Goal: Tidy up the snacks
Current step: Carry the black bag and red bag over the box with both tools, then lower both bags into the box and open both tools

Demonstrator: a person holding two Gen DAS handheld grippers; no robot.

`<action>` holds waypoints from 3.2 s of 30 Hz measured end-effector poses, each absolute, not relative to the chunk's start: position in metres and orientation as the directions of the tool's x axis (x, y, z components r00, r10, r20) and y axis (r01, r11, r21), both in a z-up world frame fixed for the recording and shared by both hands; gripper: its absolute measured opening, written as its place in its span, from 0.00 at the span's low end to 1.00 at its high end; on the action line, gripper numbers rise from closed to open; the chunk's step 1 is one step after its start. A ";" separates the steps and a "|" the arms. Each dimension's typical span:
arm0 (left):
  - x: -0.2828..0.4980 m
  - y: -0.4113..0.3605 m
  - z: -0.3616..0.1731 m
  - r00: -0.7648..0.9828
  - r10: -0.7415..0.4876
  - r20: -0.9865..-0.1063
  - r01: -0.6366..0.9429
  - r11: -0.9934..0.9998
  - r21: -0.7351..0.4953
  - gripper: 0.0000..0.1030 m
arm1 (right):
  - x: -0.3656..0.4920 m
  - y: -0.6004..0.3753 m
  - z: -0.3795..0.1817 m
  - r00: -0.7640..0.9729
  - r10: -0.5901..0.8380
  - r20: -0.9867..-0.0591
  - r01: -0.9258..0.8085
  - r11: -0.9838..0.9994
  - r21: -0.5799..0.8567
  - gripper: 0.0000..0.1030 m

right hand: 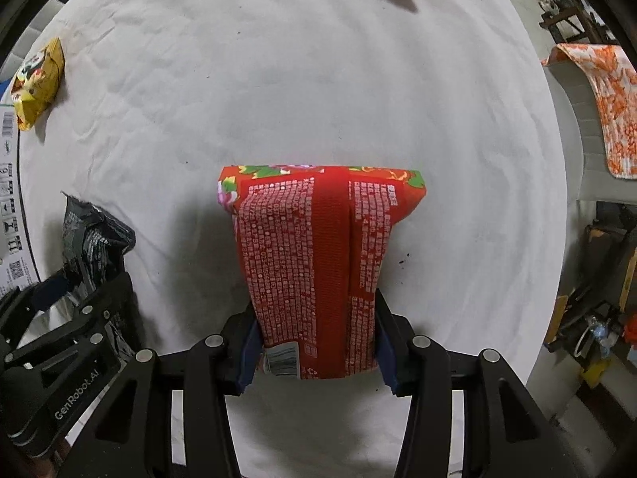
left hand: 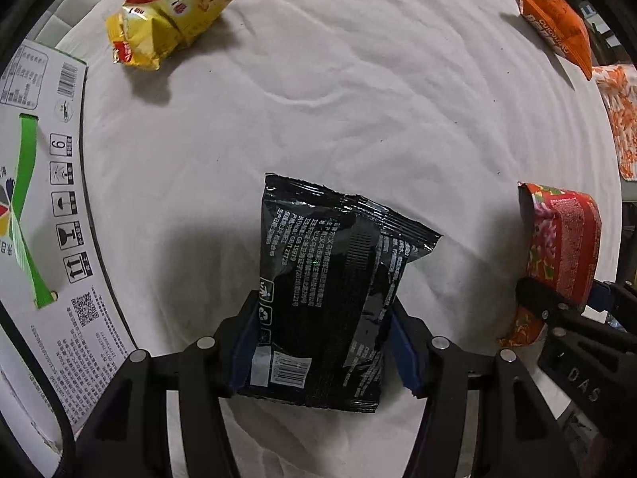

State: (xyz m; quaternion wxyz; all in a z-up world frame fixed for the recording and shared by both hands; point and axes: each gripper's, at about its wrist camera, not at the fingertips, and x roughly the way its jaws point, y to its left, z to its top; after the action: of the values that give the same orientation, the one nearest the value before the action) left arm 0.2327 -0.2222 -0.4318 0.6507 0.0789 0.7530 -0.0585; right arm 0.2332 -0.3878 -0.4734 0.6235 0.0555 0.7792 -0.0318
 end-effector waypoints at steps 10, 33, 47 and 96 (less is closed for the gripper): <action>0.239 -0.217 -0.420 -0.075 0.037 -0.996 0.168 0.985 0.024 0.51 | 0.224 -0.387 -0.470 -0.206 0.027 -0.978 0.109 0.994 0.005 0.46; 0.232 -0.189 -0.257 0.198 -0.143 -0.970 0.109 0.986 -0.124 0.50 | 0.201 -0.374 -0.326 0.034 0.081 -0.996 0.060 0.995 0.083 0.44; 0.216 -0.066 -0.174 0.348 -0.187 -0.919 0.064 0.982 -0.175 0.50 | 0.184 -0.286 -0.221 0.155 0.158 -0.975 -0.008 0.987 0.159 0.44; 0.341 0.223 -0.373 -0.051 -0.075 -0.996 -0.163 0.985 -0.066 0.52 | 0.255 0.002 -0.394 -0.194 0.113 -0.975 -0.124 0.983 0.138 0.46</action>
State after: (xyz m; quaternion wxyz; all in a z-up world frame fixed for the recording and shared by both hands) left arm 0.3415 0.2227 -0.3730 0.6841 -0.0819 0.7241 0.0321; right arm 0.2552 0.0019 -0.3944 0.6349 -0.0036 0.7670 0.0930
